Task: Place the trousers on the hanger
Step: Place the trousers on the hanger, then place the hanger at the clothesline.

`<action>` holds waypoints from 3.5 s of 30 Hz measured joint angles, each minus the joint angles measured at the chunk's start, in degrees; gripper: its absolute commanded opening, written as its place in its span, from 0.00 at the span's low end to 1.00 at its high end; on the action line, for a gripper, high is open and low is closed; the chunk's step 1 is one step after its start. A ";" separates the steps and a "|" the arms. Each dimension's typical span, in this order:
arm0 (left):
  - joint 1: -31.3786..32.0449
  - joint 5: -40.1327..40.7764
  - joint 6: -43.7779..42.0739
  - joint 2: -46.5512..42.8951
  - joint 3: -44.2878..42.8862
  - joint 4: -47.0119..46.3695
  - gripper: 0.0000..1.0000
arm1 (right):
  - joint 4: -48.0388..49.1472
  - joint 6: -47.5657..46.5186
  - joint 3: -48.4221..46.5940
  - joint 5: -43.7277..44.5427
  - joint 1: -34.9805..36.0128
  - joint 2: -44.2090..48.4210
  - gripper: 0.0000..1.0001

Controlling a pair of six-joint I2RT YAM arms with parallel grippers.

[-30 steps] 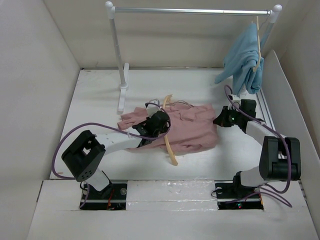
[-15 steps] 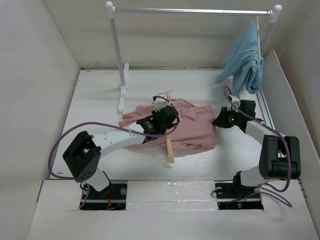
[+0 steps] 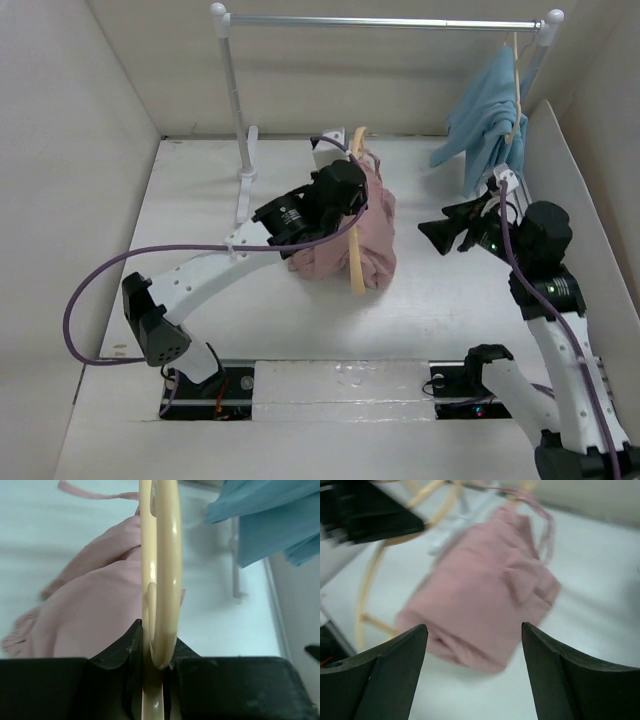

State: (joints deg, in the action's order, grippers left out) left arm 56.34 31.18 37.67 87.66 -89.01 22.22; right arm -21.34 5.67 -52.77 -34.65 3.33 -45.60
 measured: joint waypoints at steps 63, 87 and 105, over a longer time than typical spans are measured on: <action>0.55 -5.57 -2.23 -38.47 5.88 6.95 0.99 | 34.56 42.75 -28.11 0.20 4.76 -38.58 0.00; 0.55 -4.74 4.04 -43.52 18.18 13.27 0.99 | 44.78 50.84 -32.50 -2.75 -7.72 -47.91 0.00; 0.55 -4.83 4.61 -41.79 18.18 13.22 0.99 | 47.30 48.43 -29.68 -3.39 -8.07 -48.57 0.58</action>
State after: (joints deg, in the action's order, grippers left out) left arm 56.88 26.35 42.28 45.87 -70.83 35.44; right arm 25.96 54.11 -82.46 -38.04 -4.73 -94.17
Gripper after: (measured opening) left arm 0.986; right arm 0.500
